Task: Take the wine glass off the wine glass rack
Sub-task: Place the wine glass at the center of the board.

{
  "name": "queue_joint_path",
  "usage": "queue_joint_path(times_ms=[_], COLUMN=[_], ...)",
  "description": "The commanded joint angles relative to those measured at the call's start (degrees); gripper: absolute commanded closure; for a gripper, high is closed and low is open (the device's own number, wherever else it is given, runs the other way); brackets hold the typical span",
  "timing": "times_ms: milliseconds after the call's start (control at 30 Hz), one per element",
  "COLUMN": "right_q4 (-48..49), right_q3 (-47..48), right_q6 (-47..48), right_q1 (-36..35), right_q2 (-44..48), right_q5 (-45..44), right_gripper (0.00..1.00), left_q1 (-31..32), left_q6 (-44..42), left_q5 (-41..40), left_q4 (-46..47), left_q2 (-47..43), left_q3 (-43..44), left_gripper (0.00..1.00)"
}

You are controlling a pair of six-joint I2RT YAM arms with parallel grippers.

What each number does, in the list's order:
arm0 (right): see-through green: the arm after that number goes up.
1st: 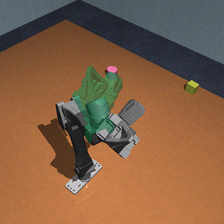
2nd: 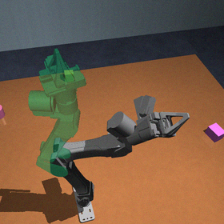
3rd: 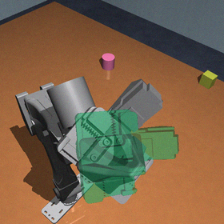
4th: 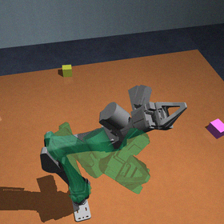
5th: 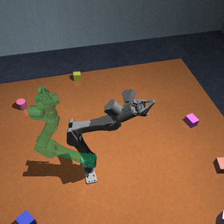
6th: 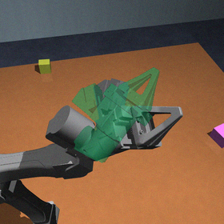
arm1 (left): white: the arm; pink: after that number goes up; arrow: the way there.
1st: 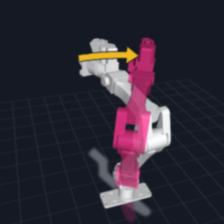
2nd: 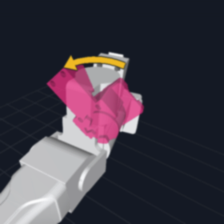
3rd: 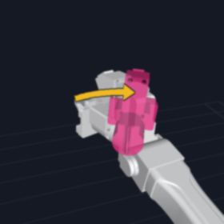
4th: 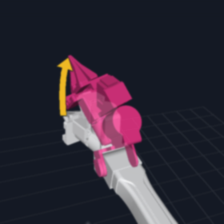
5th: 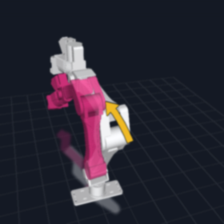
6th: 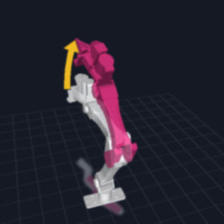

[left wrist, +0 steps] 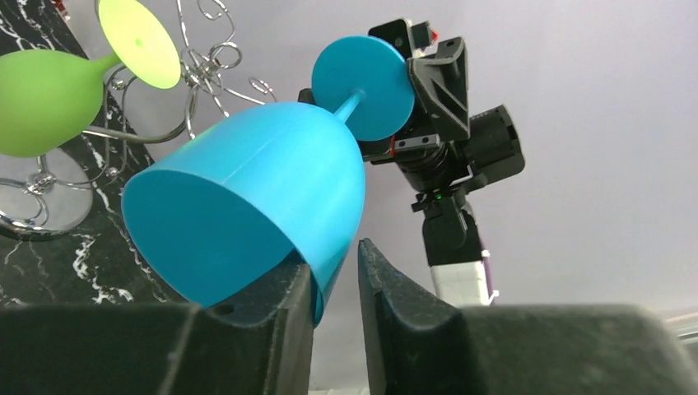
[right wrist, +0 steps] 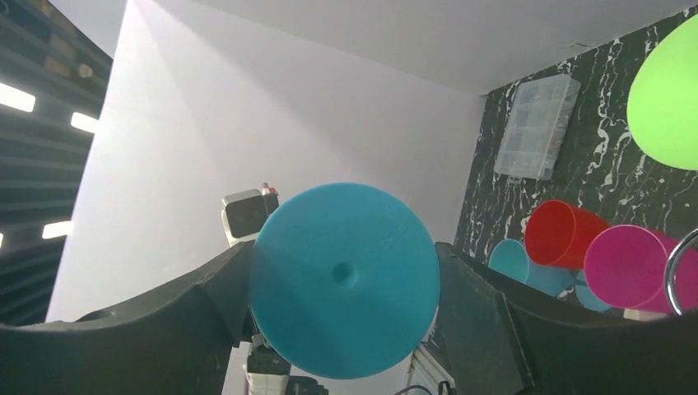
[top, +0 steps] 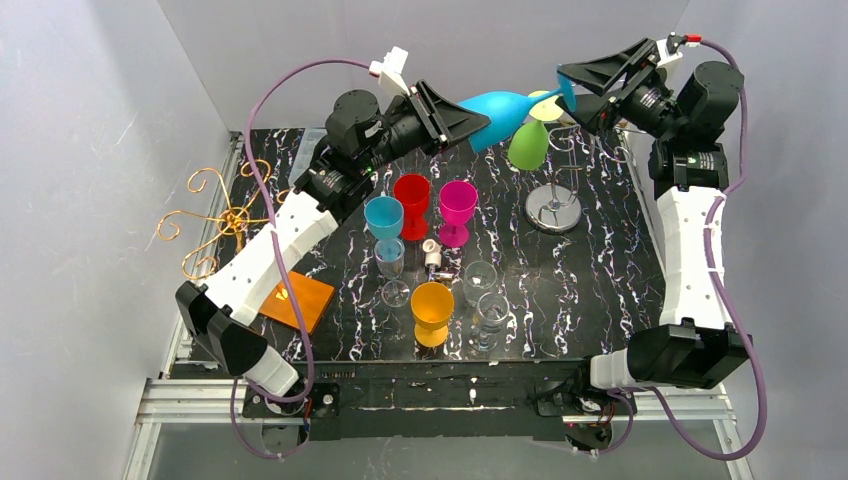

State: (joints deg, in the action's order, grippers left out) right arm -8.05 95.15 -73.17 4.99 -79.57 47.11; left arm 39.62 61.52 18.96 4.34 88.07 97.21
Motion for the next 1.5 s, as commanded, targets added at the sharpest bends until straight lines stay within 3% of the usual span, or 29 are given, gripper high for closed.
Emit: queue_joint_path(times_ms=[0, 67, 133, 233, 367, 433, 800, 1033, 1200, 1467], right_q4=[7.5, 6.4, 4.4, 0.8, -8.0, -14.7, -35.7, -41.0, -42.2, -43.1], right_q3=[-1.4, -1.6, -1.6, -1.6, 0.8, 3.2, 8.4, 9.5, 10.3, 11.6], right_q6=[-1.3, -0.1, 1.9, 5.8, 13.1, 17.6, 35.1, 40.4, 42.2, 43.3], right_q1=[-0.4, -0.3, -0.3, -0.4, -0.3, -0.3, -0.4, -0.3, -0.4, -0.3], right_q2=[1.5, 2.0, 2.3, 2.9, 3.3, 3.3, 9.1, 12.6, 13.2, 13.5], right_q5=[4.0, 3.6, 3.0, 1.9, -0.4, -2.8, -22.2, -32.3, -35.3, -37.6], right_gripper=[0.49, 0.48, 0.46, 0.34, 0.08, 0.02, 0.02, 0.02, 0.02, 0.02], left_q1=[0.2, 0.2, 0.2, 0.2, 0.2, 0.3, 2.1, 6.0, 9.5, 13.6], left_q6=[1.9, 2.0, 2.0, 1.8, 0.5, -0.5, -13.4, -25.0, -33.0, -40.2], left_q5=[2.5, 2.8, 3.1, 3.8, 4.6, 5.2, 5.6, 4.4, -0.8, -6.0], left_q4=[6.7, 6.8, 6.8, 6.7, 5.7, 4.2, -21.7, -42.6, -57.5, -66.9], left_q2=[1.4, 2.1, 2.6, 2.8, 2.4, 2.0, 2.0, 5.8, 10.8, 19.3], left_q3=[4.5, 5.3, 5.8, 6.0, 5.7, 5.8, 14.1, 23.6, 32.7, 40.9], left_gripper=[0.81, 0.87, 1.00, 1.00, 1.00, 1.00, 1.00, 1.00, 1.00, 1.00])
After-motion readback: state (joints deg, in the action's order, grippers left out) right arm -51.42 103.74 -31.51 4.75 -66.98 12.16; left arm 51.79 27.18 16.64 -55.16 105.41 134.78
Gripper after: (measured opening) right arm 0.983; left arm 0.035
